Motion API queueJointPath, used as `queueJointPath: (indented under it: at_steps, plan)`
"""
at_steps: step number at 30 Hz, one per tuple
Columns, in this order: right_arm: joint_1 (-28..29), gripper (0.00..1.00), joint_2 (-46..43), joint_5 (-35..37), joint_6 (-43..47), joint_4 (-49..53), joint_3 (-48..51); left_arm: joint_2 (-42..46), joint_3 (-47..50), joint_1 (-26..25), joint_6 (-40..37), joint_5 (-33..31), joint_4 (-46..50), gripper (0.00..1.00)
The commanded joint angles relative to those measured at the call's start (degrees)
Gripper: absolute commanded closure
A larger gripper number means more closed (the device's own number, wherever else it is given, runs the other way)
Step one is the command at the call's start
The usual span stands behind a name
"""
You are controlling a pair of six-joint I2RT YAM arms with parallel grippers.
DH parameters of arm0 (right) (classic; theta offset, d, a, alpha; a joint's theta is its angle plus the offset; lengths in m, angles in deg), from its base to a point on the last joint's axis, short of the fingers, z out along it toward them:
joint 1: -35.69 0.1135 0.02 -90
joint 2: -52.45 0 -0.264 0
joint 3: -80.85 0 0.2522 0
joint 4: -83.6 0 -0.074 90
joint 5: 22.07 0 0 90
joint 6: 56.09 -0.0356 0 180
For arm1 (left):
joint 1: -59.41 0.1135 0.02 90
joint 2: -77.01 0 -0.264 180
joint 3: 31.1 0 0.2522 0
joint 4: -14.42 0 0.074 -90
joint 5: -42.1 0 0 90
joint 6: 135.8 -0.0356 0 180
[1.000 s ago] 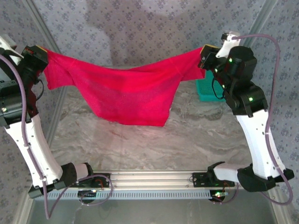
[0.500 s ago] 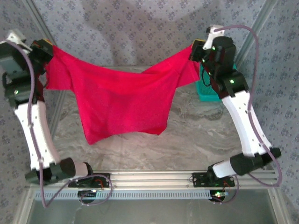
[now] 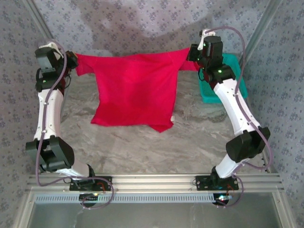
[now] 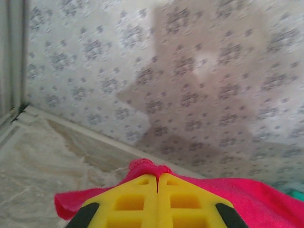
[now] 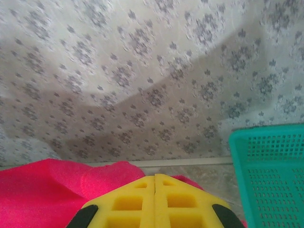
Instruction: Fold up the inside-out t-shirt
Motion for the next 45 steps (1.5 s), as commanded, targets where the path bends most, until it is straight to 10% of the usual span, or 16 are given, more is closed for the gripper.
queueJointPath:
  at_steps: [1,3,9,23,29,45]
  plan:
    - [-1.56,0.85,7.78,-2.63,-2.95,-0.3,0.65,-7.09,-0.22,-0.46,-3.7,-4.71,1.85,0.74]
    - [-2.22,0.51,14.36,-5.08,-4.38,6.73,-3.61,-13.07,-4.81,-0.95,-3.23,-6.38,10.31,0.31]
    - [-0.59,0.22,17.69,-7.31,-7.08,15.11,-0.66,-17.29,-5.69,-2.29,0.87,-16.04,24.56,0.19]
    - [15.36,0.4,4.95,-9.68,-9.65,12.71,30.83,4.75,34.84,-11.36,7.27,-5.46,15.58,0.33]
    - [20.36,0.42,0.13,-8.35,-10.06,12.83,38.76,11.09,41.78,-11.14,9.67,-14.02,17.46,0.35]
    - [21.14,0.39,10.39,-6.81,-10.72,11.48,34.36,-0.59,36.03,-8.26,10.06,-11.14,9.5,0.35]
